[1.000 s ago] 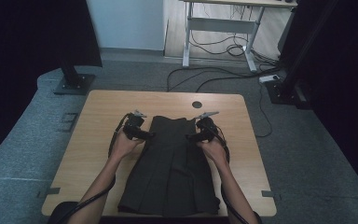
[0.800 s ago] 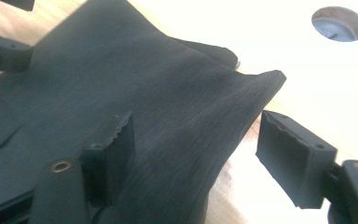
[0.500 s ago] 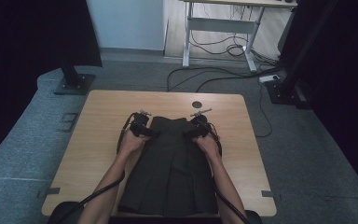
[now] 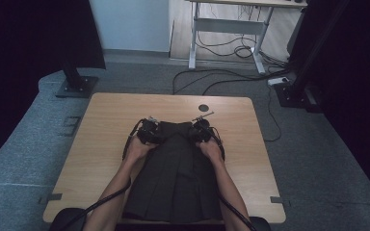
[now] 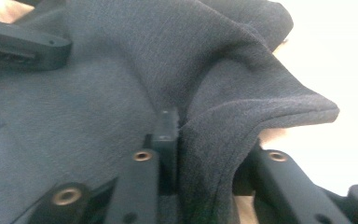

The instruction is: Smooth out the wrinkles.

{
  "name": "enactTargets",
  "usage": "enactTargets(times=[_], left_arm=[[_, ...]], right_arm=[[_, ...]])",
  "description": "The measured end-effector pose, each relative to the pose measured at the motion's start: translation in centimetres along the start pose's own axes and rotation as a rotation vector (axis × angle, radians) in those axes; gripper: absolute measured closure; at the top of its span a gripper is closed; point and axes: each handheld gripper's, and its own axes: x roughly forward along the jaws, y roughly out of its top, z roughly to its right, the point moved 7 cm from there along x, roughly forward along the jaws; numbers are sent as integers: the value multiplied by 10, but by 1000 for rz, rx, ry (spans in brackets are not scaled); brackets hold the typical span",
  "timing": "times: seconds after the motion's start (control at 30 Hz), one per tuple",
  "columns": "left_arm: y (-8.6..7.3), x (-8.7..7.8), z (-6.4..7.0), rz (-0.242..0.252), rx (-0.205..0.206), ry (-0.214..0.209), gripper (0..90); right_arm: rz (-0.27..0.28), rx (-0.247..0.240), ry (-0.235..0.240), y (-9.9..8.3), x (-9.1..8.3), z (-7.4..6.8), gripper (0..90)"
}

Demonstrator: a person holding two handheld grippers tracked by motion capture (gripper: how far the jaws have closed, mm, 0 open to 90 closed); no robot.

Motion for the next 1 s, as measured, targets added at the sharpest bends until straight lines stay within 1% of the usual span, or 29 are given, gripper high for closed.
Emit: enactTargets(times=[0.03, 0.1, 0.13, 0.17, 0.2, 0.23, 0.3, 0.33, 0.37, 0.4, 0.43, 0.53, 0.57, 0.6, 0.63, 0.67, 0.7, 0.9, 1.0], left_arm=[[0, -1, 2, 5, -9, -36, 568], [0, -1, 6, 0, -8, -70, 694], [0, -1, 7, -2, 5, -70, 734], [1, -2, 8, -6, 23, -60, 761], [1, -2, 8, -6, 23, -60, 779], [3, -4, 10, -23, 57, -40, 792], [5, -5, 10, -23, 62, -38, 802], [9, -7, 10, -9, 46, -53, 804], [9, -7, 10, -9, 46, -53, 805], [13, -11, 10, 6, 45, -65, 806], [13, -11, 10, 6, 45, -65, 806], [22, -21, 10, 43, 51, -77, 807], [22, -21, 10, 43, 51, -77, 807], [28, -27, 9, 60, 54, -82, 807], [28, -27, 9, 60, 54, -82, 808], [33, -31, 9, 77, 56, -83, 808], [39, -37, 8, 98, 58, -83, 807], [63, -57, 9, 150, 100, -45, 807], [74, -69, 10, 183, 120, -34, 807]], right_arm=[[-2, 9, 18, -1, 0, 0, 749], [-6, 5, 19, -1, -1, -1, 753], [-8, -2, 11, -1, -2, -1, 754], [-12, -7, 3, -1, -2, -2, 757], [-12, -14, -3, 0, -4, -3, 761], [-7, -18, -5, 1, -5, -3, 764], [1, -19, -3, 1, -7, -4, 768], [12, -17, 7, 3, -11, -3, 772], [12, -17, 7, 3, -11, -3, 772], [21, -15, 12, 5, -16, -3, 772], [29, -18, 14, 6, -18, -3, 772], [55, -27, 14, 10, -25, -2, 774], [64, -32, 15, 12, -28, -2, 774], [76, -34, 16, 14, -31, -3, 775], [76, -34, 16, 14, -31, -3, 775], [89, -37, 15, 17, -34, -3, 775], [114, -44, 11, 23, -41, -3, 776], [172, -79, -22, 44, -62, -4, 777], [204, -97, -30, 55, -75, -6, 777]])
